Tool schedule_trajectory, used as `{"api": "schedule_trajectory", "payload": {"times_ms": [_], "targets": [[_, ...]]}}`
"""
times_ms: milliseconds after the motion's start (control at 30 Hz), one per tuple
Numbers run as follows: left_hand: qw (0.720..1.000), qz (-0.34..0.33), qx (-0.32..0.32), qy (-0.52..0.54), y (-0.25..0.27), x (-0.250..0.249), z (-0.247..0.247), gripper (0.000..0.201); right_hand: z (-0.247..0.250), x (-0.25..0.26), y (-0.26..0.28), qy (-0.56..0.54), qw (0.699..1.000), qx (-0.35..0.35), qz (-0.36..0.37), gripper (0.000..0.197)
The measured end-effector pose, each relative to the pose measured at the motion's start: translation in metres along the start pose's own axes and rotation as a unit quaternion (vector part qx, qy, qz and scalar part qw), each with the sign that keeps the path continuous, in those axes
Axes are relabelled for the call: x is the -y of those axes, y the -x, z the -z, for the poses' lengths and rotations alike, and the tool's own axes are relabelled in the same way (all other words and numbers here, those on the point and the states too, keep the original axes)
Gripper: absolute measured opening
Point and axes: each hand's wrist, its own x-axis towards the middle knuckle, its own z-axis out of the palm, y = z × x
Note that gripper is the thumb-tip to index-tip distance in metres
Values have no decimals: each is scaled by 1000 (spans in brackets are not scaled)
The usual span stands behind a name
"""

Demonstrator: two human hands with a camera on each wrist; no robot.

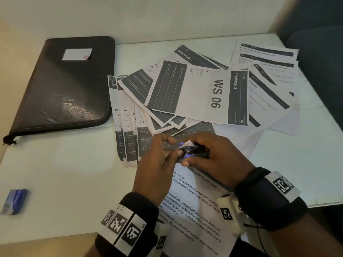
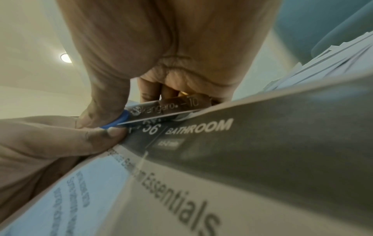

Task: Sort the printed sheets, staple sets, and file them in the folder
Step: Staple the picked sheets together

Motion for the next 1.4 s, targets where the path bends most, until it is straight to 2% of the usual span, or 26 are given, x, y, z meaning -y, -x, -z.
{"api": "schedule_trajectory", "payload": {"times_ms": [367, 467, 600, 867, 1000, 1100, 1200, 1300, 1400], "targets": [[999, 2, 31, -6, 0, -7, 1, 23, 2, -4, 1, -4, 1000, 9, -4, 35], [999, -5, 33, -14, 0, -6, 2, 24, 4, -6, 1, -1, 1000, 11, -2, 30], [999, -24, 30, -27, -1, -1, 3, 17, 6, -9, 1, 9, 1000, 16, -8, 33], [998, -44, 26, -44, -2, 3, 3, 17, 3, -10, 0, 30, 999, 22, -17, 21], [997, -50, 26, -50, -2, 1, 3, 19, 2, -11, 1, 48, 999, 3, -6, 17], [998, -44, 32, -16, -2, -4, 4, 13, 2, -10, 0, 46, 999, -11, 5, 30], [998, -43, 45, -22, 1, -9, 3, 42, 3, -8, 0, 49, 999, -8, 9, 12], [997, -55, 49, -29, 0, -8, 1, 49, 1, -5, 0, 57, 998, -10, 29, 38], [997, -48, 58, -23, -3, -3, 1, 60, -1, -6, -1, 60, 997, -8, 45, 33]]}}
